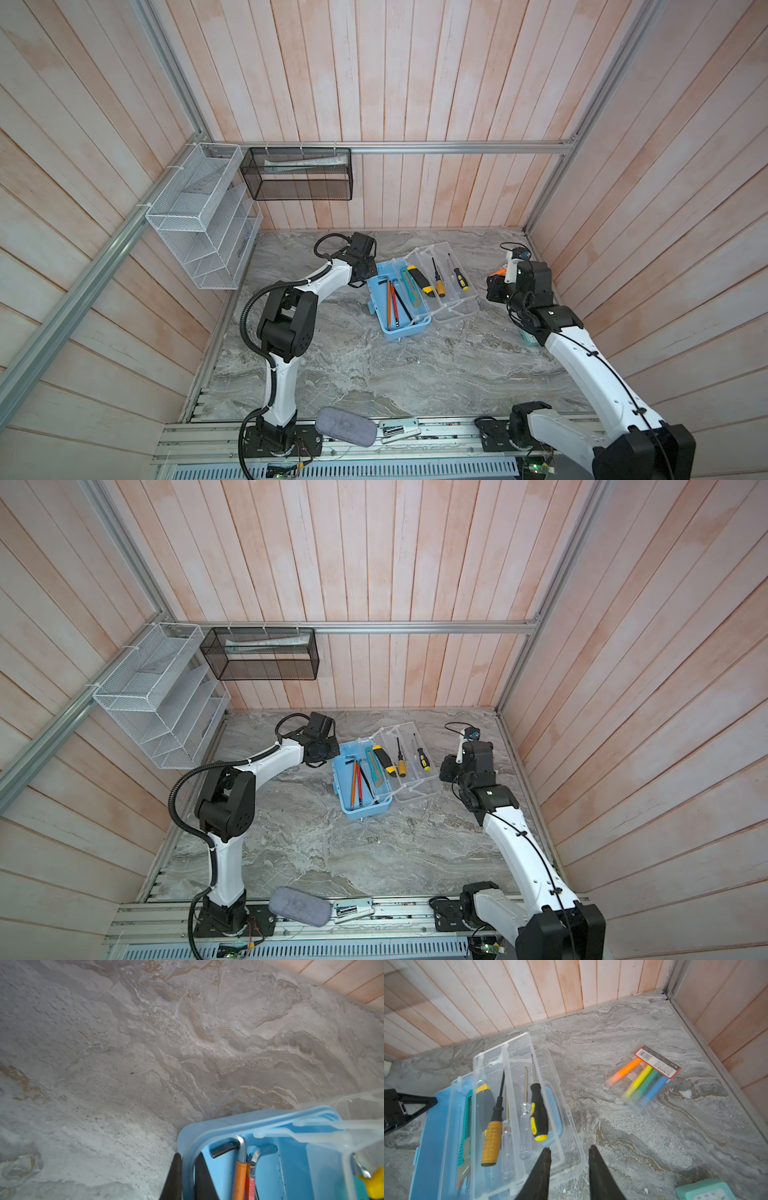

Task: Pack the tool kit
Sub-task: 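Move the right gripper to the clear lid's free edge and grasp it, then swing the clear lid up and over onto the box with the right gripper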

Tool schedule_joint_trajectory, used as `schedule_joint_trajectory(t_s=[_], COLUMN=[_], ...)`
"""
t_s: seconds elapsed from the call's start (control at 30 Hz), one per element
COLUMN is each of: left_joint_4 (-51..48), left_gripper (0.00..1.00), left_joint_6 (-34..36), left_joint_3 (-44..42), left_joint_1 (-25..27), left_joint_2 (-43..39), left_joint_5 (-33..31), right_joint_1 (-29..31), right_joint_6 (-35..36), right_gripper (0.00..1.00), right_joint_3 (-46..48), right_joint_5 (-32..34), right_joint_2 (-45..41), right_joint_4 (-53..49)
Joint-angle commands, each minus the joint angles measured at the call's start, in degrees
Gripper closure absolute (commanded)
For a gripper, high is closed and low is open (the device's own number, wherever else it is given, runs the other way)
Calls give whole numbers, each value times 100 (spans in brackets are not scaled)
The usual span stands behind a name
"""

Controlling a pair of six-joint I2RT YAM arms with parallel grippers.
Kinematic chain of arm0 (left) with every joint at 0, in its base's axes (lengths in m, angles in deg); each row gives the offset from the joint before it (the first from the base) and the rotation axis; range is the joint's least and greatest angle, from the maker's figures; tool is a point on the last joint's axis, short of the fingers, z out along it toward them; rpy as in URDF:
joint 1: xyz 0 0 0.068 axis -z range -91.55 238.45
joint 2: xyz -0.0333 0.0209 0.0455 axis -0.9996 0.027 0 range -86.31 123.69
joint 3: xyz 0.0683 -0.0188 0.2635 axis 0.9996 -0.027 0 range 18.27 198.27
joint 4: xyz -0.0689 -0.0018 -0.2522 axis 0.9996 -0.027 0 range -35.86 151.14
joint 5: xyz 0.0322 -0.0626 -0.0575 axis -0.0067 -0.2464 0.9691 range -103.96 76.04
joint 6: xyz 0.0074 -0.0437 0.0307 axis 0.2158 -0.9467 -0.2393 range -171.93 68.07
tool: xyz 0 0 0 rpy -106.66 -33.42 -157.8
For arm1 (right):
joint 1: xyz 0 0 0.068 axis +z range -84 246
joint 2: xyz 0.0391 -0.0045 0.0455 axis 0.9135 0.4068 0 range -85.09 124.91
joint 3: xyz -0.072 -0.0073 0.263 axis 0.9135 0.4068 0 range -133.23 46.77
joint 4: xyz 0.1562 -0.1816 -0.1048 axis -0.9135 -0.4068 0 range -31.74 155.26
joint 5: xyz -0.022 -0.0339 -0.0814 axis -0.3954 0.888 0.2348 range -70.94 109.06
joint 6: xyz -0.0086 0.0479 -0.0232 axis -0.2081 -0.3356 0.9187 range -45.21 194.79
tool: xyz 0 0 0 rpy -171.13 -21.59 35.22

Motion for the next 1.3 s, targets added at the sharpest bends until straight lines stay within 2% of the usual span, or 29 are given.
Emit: schedule_joint_trajectory(t_s=[0.0,0.23,0.47,0.9,1.27], left_joint_4=[346,496,655,999,983], left_gripper=[100,100,100,100,100], left_joint_6=[435,1135,1327,784,579], left_joint_3=[253,562,456,-651,-799], left_joint_1=[-9,-15,-7,36,47], left_joint_2=[252,442,381,-243,-392], left_joint_5=[-7,448,932,1429,1520], right_joint_1=[-322,-450,-475,-471,-483], right_joint_6=[-428,-786,-620,-710,-754], right_gripper=[67,67,68,69,78], right_joint_3=[606,1401,1300,1905,2142], right_joint_5=[-788,-1335,-1872,-1920,-1952], right_joint_2=[-76,406,1151,884,940], right_joint_4=[272,1087,1329,1531,1659])
